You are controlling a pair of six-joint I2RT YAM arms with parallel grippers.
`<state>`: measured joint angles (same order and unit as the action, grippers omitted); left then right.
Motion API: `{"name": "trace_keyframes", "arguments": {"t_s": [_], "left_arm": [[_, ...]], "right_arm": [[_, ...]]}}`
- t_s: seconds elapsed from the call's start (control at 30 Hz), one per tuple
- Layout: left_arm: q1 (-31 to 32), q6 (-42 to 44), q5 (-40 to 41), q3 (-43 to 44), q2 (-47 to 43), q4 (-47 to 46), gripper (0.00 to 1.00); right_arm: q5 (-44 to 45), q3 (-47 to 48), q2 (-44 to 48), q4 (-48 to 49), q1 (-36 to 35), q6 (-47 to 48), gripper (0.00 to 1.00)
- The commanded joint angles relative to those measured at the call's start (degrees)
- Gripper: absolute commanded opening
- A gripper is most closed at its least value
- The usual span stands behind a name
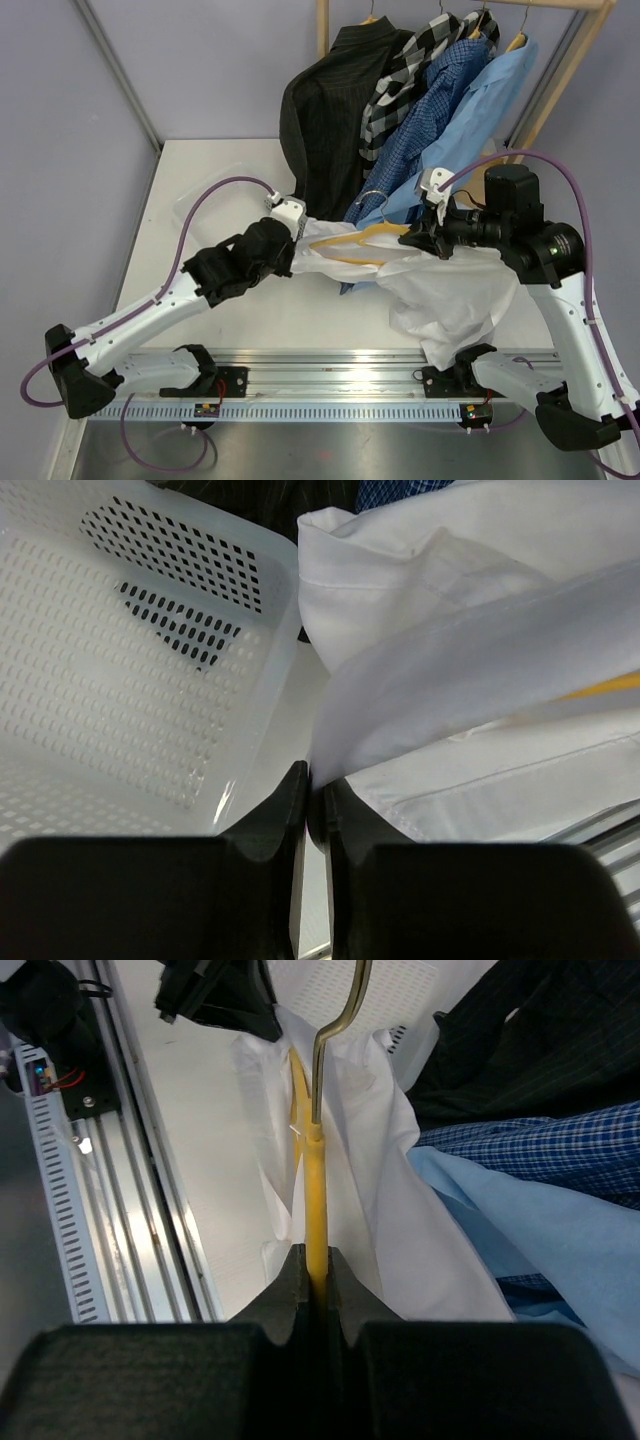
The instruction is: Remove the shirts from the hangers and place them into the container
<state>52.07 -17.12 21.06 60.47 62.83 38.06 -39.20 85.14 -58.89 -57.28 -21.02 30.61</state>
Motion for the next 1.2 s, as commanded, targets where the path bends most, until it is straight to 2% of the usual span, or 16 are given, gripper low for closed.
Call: {"name": "trace_keyframes", "arguments": {"t_s": [0.0,0.1,0.17,0.3,0.33,0.43,0.47,0.5,0.63,0.73,0.87,1.03,1.17], "left_arm": [[-4.5,2.9,2.7,-4.9,0.7,10.2,0.13],[-6.7,3.7,-1.4,-7.3,0.5,6.1,0.16],[-7.3,3.7,-3.7,-8.9,-0.5,2.9,0.28],[-7.9,3.7,-11.8,-11.6,-4.1,-2.1,0.39],[-7.9,3.4,-13.3,-12.0,-5.4,-3.9,0.49],[-8.0,2.9,-20.5,-14.8,-10.9,-8.6,0.62],[-8.1,2.8,-22.9,-15.4,-11.9,-9.6,0.75],[-8.3,2.6,-26.3,-16.4,-14.2,-11.0,0.81],[-8.6,1.8,-34.6,-19.1,-17.9,-14.8,0.98],[-8.6,0.0,-41.7,-22.5,-19.5,-20.3,0.99],[-8.6,-5.6,-45.2,-27.9,-21.4,-32.3,0.99],[-8.4,-11.6,-39.6,-31.3,-18.1,-48.6,0.99],[-8.2,-9.4,-33.4,-33.0,-13.7,-56.7,0.99]], "right_arm": [[-5.0,4.8,2.3,3.8,3.4,1.3,0.00],[-9.8,5.3,2.5,4.5,5.4,-0.6,0.00],[-8.5,5.7,2.5,5.2,5.8,-1.8,0.00],[-4.8,5.9,2.3,8.0,6.5,-5.9,0.00],[-2.4,5.6,2.3,9.3,6.9,-6.6,0.00],[-0.7,4.5,2.2,11.1,7.1,-8.7,0.00],[-1.1,4.1,2.2,11.5,7.3,-9.9,0.00],[-1.6,3.9,2.1,11.7,7.4,-10.3,0.00],[-3.2,3.5,1.9,12.6,7.7,-12.0,0.00],[-4.1,3.5,1.7,13.1,7.7,-13.0,0.00],[-7.1,2.8,1.3,14.2,8.1,-16.0,0.00],[-16.6,-0.5,1.3,19.3,9.8,-22.2,0.00],[-21.1,-2.3,1.8,21.9,11.3,-27.3,0.00]]}}
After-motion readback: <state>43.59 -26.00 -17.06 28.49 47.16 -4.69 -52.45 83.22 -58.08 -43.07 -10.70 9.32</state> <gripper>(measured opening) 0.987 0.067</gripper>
